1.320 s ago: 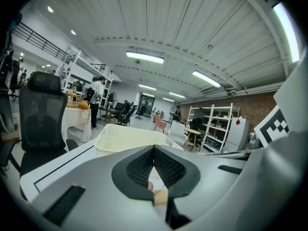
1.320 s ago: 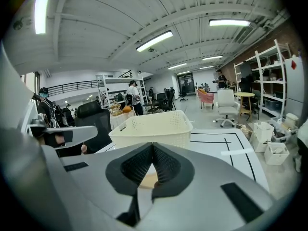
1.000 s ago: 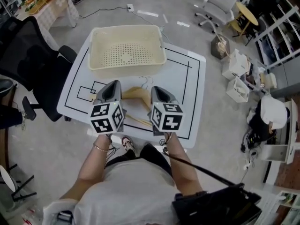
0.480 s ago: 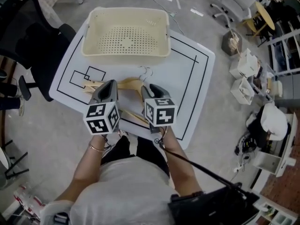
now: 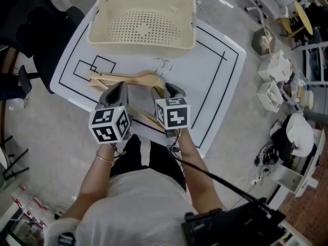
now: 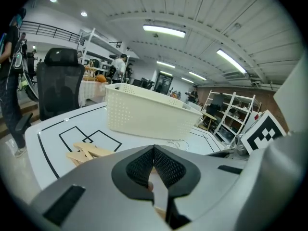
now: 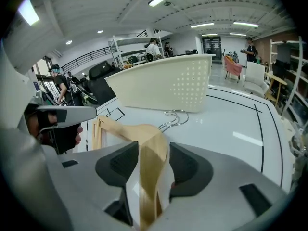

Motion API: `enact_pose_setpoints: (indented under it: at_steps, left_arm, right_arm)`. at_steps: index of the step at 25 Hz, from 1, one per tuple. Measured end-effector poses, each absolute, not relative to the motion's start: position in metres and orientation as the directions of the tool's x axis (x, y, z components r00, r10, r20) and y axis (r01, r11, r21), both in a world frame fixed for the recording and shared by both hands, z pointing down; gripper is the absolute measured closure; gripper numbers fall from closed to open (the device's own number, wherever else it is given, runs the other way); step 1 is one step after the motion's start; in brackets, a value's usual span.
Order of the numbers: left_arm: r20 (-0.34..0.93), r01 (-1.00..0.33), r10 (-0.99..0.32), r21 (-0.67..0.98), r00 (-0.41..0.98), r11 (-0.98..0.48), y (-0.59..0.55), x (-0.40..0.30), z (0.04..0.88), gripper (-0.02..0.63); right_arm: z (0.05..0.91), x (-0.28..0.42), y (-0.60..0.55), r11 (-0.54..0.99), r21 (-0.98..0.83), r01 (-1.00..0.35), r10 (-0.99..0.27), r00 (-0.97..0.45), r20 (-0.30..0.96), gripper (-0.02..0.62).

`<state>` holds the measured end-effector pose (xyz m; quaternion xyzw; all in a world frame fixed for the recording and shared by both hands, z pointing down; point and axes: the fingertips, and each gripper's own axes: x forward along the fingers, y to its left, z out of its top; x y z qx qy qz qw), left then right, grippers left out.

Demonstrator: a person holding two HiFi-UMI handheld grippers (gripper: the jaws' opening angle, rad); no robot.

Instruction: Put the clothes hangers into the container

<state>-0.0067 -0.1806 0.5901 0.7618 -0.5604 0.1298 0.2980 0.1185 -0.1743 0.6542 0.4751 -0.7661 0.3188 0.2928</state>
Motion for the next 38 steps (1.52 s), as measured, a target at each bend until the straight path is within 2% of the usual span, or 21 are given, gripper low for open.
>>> enact_pose_setpoints:
  at_steps: [23,30,38]
  left_arm:
    - [0.543,-0.921,-0.758,0.333,0.361,-0.2,-0.168,0.002,0.602,0.596]
    - [0.513,-0.913,-0.766,0.331,0.387,-0.239,-0.173,0.001,0.587,0.597]
    - [0.432,-0.883,-0.778,0.332,0.455,-0.332,-0.169,0.009,0.528,0.596]
  right_arm:
    - [0.665,0.115,-0.174,0.366,-0.062,-0.929,-0.559,-0.273,0.783,0.403]
    - [0.636,0.13,-0.178,0.338,-0.05,-0.94,-0.636,-0.267,0.724,0.403]
    - [0.576,0.127,-0.171,0.328,-0.01,-0.945,-0.712,-0.254,0.654,0.403]
